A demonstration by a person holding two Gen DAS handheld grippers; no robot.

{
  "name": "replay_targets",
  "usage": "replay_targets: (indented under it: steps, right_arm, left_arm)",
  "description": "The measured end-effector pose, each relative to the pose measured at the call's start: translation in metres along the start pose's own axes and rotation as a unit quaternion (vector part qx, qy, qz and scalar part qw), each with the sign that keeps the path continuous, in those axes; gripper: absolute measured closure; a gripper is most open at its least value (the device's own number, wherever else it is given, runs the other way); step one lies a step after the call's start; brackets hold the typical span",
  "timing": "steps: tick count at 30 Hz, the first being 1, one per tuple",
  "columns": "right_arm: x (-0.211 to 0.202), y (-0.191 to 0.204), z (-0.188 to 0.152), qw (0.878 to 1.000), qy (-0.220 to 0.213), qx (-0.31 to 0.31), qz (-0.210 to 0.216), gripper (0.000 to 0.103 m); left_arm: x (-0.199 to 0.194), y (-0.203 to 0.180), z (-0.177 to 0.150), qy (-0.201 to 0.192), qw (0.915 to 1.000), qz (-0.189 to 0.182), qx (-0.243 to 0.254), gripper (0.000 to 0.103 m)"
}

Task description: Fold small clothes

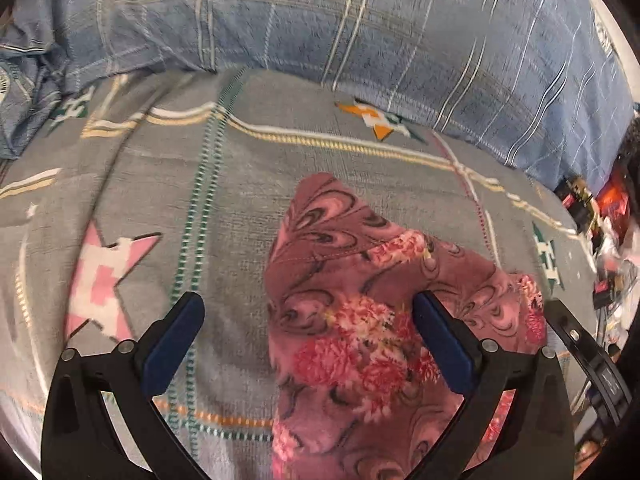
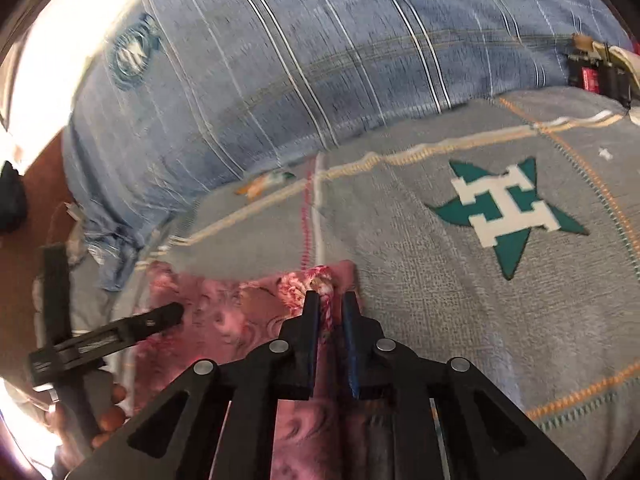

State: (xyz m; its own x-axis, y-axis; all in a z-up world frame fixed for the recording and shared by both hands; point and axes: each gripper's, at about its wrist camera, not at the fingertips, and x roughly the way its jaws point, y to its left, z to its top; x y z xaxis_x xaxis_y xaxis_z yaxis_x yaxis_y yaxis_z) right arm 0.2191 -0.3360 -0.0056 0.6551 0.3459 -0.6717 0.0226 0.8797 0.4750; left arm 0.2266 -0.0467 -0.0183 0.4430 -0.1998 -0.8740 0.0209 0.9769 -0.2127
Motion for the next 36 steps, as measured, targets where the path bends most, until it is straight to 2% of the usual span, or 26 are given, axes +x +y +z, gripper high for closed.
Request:
replay_targets:
  steps: [2, 4, 6, 8, 10, 11, 12, 13, 15, 16, 17, 19, 24, 27, 28, 29, 30, 33, 34, 36]
  right_arm:
    - [-0.015, 0.003, -0.007, 0.999, 0.002, -0.01, 0.03, 0.084]
    - [-0.024, 0.01, -0.016, 0.999, 0.006, -0.028, 0.041, 0.079]
    - [-0.027, 0.016, -0.025, 0.998, 0.016, -0.045, 0.035, 0.076]
    - [-0.029, 0.019, -0.034, 0.998, 0.017, -0.063, 0.008, 0.076]
    - [-0.029, 0.023, -0.042, 0.997, 0.016, -0.071, -0.001, 0.075]
    - [-0.03, 0.022, -0.046, 0.998, 0.015, -0.069, -0.006, 0.07]
    - [-0.029, 0.02, -0.05, 0.997, 0.017, -0.069, -0.016, 0.055]
    - [-0.025, 0.02, -0.054, 0.996, 0.023, -0.076, -0.032, 0.049]
    - [-0.015, 0.025, -0.063, 0.99, 0.031, -0.123, -0.068, 0.052]
    - [-0.016, 0.028, -0.065, 0.987, 0.016, -0.139, -0.073, 0.052]
    - [-0.018, 0.028, -0.065, 0.987, 0.017, -0.141, -0.077, 0.052]
    - [-0.026, 0.029, -0.059, 0.991, 0.022, -0.114, -0.068, 0.056]
    - [-0.06, 0.031, -0.068, 0.995, 0.015, -0.101, -0.013, 0.053]
    - [-0.048, 0.024, -0.083, 0.993, 0.044, -0.102, -0.03, 0.053]
    - [-0.042, 0.022, -0.088, 0.993, 0.053, -0.102, -0.034, 0.056]
    - [-0.04, 0.02, -0.091, 0.994, 0.05, -0.098, -0.023, 0.07]
    - [-0.044, 0.022, -0.092, 0.995, 0.036, -0.095, -0.006, 0.084]
    - [-0.065, 0.031, -0.089, 0.994, -0.01, -0.11, -0.006, 0.094]
    - [-0.067, 0.029, -0.087, 0.994, -0.013, -0.106, -0.006, 0.094]
    - [-0.054, 0.018, -0.087, 0.995, 0.014, -0.092, -0.017, 0.095]
  left_arm:
    - [-0.013, -0.001, -0.004, -0.018, 0.9998, 0.001, 0.004, 0.0]
    - [-0.021, -0.004, -0.006, -0.027, 0.9994, 0.009, 0.017, 0.0]
    - [-0.025, -0.006, -0.007, -0.033, 0.9989, 0.016, 0.029, 0.0]
    - [-0.029, -0.006, -0.007, -0.034, 0.9987, 0.02, 0.033, 0.0]
    - [-0.037, -0.003, -0.014, -0.033, 0.9989, 0.011, 0.031, 0.0]
    - [-0.04, -0.002, -0.018, -0.032, 0.999, 0.004, 0.03, 0.0]
    - [-0.043, 0.001, -0.026, -0.028, 0.9993, -0.007, 0.026, 0.0]
    - [-0.039, 0.002, -0.031, -0.021, 0.9994, -0.018, 0.022, 0.0]
    - [-0.03, 0.003, -0.044, 0.003, 0.9994, -0.026, 0.023, 0.0]
    - [-0.018, 0.002, -0.051, 0.022, 0.9993, -0.005, 0.031, 0.0]
    - [-0.015, 0.004, -0.053, 0.026, 0.9991, -0.002, 0.033, 0.0]
    - [-0.028, 0.01, -0.057, 0.017, 0.9997, -0.015, 0.013, 0.0]
    - [-0.07, 0.013, -0.077, -0.013, 0.9978, -0.062, 0.02, 0.0]
    - [-0.065, 0.006, -0.095, -0.002, 0.9976, -0.05, 0.047, 0.0]
    - [-0.057, 0.003, -0.099, 0.01, 0.9977, -0.038, 0.055, 0.0]
    - [-0.049, 0.003, -0.102, 0.025, 0.9978, -0.025, 0.056, 0.0]
    - [-0.048, 0.005, -0.103, 0.027, 0.9981, -0.029, 0.047, 0.0]
    - [-0.057, 0.011, -0.102, 0.02, 0.9983, -0.05, 0.02, 0.0]
    - [-0.057, 0.012, -0.101, 0.016, 0.9987, -0.044, 0.02, 0.0]
    - [-0.051, 0.013, -0.102, 0.017, 0.9988, -0.039, 0.026, 0.0]
